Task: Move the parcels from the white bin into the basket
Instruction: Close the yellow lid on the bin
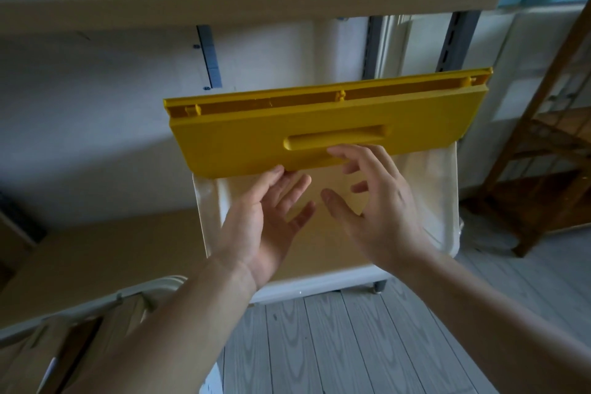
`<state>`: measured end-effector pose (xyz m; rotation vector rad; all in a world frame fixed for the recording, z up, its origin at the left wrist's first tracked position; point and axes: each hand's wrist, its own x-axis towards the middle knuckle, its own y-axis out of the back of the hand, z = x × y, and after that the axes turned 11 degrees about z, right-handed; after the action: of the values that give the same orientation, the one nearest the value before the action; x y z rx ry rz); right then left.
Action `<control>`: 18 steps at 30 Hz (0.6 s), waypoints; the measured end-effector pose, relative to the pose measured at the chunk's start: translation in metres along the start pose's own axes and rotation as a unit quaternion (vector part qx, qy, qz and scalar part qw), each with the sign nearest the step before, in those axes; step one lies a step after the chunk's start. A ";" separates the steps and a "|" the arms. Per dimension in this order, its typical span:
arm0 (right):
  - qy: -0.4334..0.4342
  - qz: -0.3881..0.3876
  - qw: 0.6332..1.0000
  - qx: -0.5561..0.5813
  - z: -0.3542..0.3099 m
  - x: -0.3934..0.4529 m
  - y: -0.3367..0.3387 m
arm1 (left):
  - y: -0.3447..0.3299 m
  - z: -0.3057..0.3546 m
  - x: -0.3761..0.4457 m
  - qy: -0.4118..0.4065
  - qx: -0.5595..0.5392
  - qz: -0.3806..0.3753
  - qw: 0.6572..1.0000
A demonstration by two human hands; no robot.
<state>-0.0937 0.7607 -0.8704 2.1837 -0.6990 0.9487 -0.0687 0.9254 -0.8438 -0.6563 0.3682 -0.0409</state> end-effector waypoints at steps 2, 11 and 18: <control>0.017 0.025 0.999 -0.019 -0.002 0.000 -0.001 | 0.000 -0.001 -0.002 -0.011 0.013 0.001 1.000; 0.163 0.095 0.958 -0.215 -0.002 -0.005 0.002 | 0.005 -0.001 -0.014 -0.083 0.028 -0.037 0.995; 0.190 0.100 0.953 -0.215 -0.010 -0.002 0.016 | 0.013 -0.004 -0.021 -0.111 0.068 -0.076 0.989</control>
<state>-0.1106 0.7582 -0.8610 1.5183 -0.8535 1.1551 -0.0908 0.9366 -0.8483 -0.5460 0.0983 -0.1367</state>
